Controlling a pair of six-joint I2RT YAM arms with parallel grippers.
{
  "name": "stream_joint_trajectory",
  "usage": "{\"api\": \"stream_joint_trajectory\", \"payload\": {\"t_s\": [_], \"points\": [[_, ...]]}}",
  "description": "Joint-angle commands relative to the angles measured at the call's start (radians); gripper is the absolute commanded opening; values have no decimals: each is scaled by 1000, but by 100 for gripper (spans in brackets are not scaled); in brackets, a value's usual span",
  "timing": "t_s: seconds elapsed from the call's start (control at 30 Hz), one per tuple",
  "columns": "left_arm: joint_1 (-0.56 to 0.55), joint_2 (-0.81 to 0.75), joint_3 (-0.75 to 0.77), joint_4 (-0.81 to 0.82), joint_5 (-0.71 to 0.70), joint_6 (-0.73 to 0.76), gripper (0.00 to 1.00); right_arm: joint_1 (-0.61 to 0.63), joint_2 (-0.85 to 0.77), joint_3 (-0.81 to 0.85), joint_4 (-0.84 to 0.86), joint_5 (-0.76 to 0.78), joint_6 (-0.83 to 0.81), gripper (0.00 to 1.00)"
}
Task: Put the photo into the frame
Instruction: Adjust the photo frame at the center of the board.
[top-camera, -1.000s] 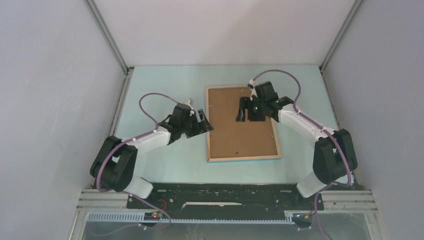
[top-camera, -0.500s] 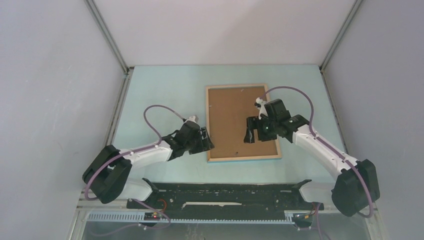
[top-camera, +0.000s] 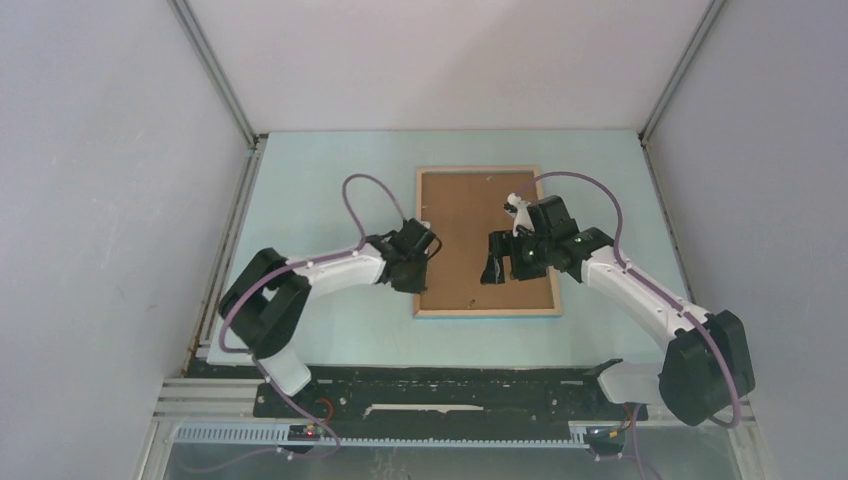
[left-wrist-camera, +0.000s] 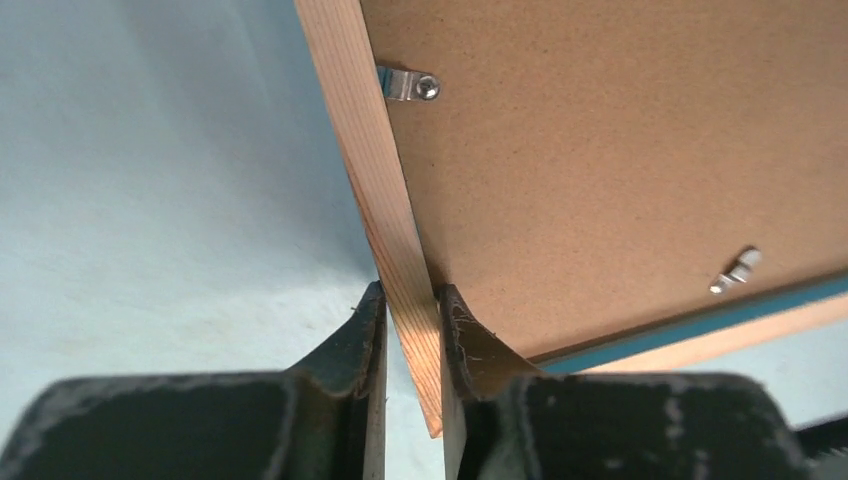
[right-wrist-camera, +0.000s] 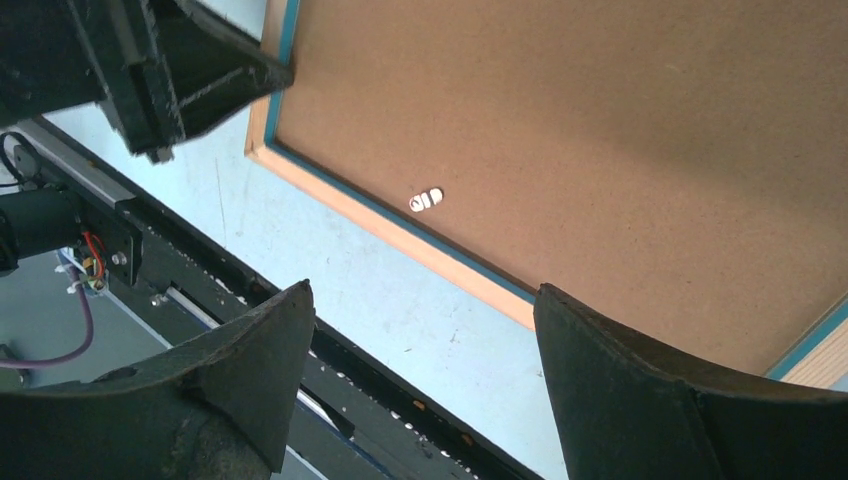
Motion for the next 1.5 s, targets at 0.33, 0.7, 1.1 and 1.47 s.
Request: {"api": "stream_joint_trajectory", "payload": {"t_s": [0.33,0.7,1.1,1.47], "points": [[181,194,467,-391,-283,428,31,-45,177,-5,92,-36,56,86],[221,-83,376,-471,-196,-51,78,-147,145,2,86,187,177,82],[219,-482,-361,92,49,-768,95,-203,394,163,61,270,169,61],[183,-280,-358,330,106,-866,84,-173,416,101,59,306,179,24]]}}
